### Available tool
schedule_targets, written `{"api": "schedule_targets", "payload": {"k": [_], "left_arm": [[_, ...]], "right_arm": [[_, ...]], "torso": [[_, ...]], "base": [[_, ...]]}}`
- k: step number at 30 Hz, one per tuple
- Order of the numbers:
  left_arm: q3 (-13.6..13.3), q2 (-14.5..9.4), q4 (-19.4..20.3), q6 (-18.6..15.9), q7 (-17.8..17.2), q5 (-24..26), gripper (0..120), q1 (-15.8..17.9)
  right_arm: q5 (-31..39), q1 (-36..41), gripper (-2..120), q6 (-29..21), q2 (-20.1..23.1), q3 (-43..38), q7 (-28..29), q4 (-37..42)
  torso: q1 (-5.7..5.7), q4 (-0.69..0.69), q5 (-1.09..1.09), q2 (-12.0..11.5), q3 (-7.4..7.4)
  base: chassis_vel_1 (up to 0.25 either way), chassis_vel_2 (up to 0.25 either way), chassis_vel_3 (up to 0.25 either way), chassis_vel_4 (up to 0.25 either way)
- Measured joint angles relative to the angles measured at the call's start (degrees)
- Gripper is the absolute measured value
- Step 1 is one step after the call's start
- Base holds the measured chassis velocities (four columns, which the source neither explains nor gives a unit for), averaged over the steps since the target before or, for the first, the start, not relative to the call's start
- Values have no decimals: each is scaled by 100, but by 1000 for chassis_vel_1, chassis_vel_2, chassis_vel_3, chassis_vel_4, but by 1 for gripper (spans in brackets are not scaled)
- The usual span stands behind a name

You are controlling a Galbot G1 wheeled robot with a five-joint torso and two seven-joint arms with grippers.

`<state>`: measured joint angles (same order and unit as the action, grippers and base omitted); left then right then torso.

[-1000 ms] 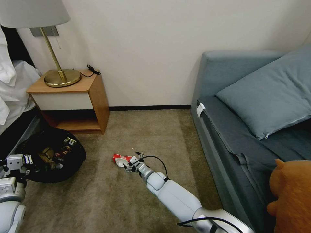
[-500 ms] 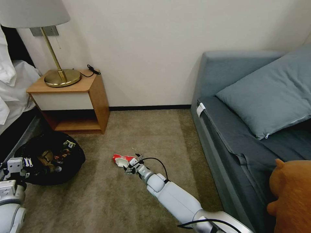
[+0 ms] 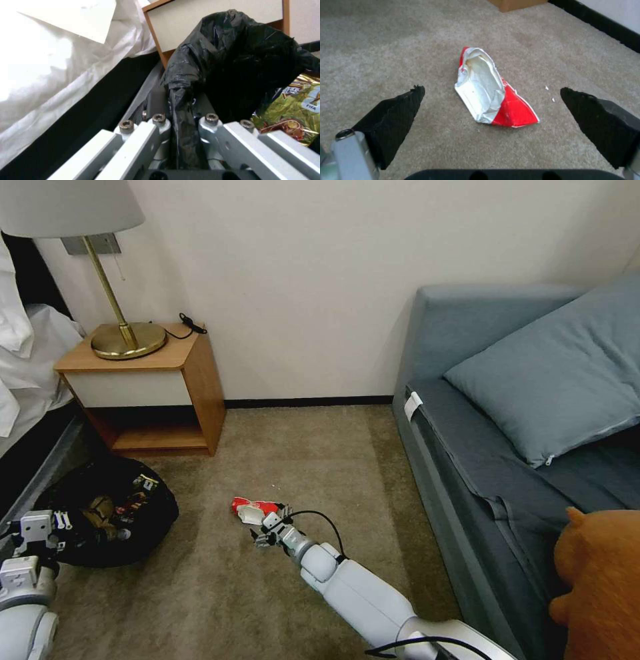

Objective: Pick up the trash bin, then pick up the garbage on the floor and place it into the trash bin.

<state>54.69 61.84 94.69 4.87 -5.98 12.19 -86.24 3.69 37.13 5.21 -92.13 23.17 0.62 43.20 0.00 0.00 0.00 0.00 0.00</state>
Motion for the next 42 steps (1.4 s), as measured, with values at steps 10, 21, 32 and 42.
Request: {"api": "schedule_targets", "payload": {"k": [10,21,32,42], "left_arm": [[22,55,-60,-22,-52,-122,5,-95],[36,110,-66,35,-68,-145,5,-206],[53,143,-19,24,-71,-157,5,-232],[48,150,-9,-1,-69,-160,5,-263]], "right_arm": [[23,-59,100,-6,0,-10,-19,-30],[6,42,100,-14,0,84,-25,63],[-9,165,100,-63,0,189,-19,234],[-30,254,100,-102,0,288,-18,337]], "torso": [[0,0,0,0,0],[0,0,-1,0,0],[0,0,-1,0,0],[0,0,0,0,0]], "base": [[-1,3,6,-4],[-59,70,68,-74],[-67,56,55,-59],[-74,76,72,-79]]}}
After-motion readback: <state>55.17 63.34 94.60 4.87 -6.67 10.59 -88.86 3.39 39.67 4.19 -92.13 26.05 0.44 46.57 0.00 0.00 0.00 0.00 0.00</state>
